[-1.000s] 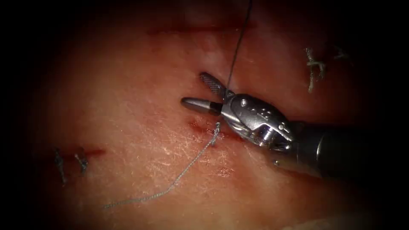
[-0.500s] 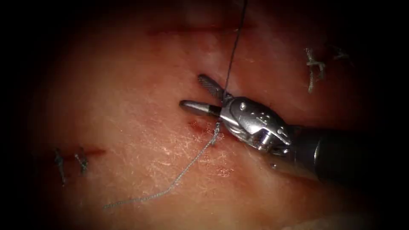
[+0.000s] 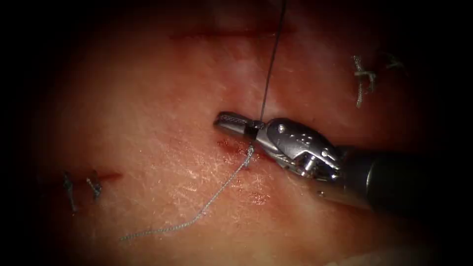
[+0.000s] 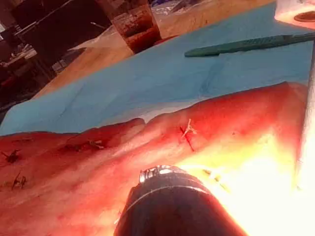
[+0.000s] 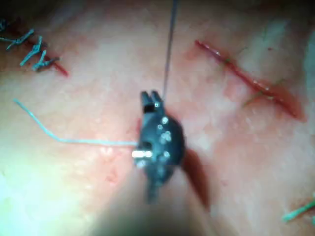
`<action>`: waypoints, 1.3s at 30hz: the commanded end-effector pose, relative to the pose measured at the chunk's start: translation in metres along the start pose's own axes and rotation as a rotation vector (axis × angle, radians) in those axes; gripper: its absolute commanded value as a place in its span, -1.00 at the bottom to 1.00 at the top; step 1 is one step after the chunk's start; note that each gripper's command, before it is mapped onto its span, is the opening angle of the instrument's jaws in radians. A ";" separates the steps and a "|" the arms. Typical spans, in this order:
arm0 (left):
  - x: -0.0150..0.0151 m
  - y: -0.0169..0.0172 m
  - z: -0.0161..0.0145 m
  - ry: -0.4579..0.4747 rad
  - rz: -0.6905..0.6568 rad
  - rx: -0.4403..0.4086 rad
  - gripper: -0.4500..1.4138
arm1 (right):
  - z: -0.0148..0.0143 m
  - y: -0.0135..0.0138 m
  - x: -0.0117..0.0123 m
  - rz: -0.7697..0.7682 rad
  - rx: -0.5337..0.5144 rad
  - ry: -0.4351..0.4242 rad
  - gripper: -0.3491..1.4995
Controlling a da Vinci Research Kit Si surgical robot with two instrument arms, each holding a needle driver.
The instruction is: Wound Closure
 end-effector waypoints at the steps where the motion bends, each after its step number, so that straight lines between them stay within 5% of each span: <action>1: 0.0005 -0.0005 0.0003 0.005 0.004 0.003 -1.00 | 0.0003 0.0000 -0.0002 -0.012 0.002 0.004 -1.00; 16: 0.0005 -0.0008 -0.0003 0.018 0.001 0.006 -1.00 | -0.0005 -0.0005 -0.0002 -0.077 -0.001 0.003 -1.00; 26: 0.0011 -0.0025 -0.0053 0.053 -0.001 0.058 -1.00 | -0.0005 -0.0006 -0.0006 -0.081 -0.003 -0.006 -1.00; 36: 0.0014 -0.0012 -0.0035 0.063 0.003 0.079 -1.00 | 0.0006 -0.0007 -0.0001 -0.084 0.025 0.019 -1.00; 37: 0.0014 -0.0011 -0.0034 0.064 0.003 0.079 -1.00 | 0.0009 -0.0008 -0.0001 -0.083 0.017 0.019 -0.87; 38: 0.0014 -0.0011 -0.0032 0.064 0.003 0.080 -1.00 | 0.0014 -0.0008 0.0000 -0.082 -0.008 0.022 -0.15; 39: 0.0014 -0.0011 -0.0032 0.064 0.003 0.080 -1.00 | 0.0014 -0.0008 0.0000 -0.082 -0.008 0.022 -0.15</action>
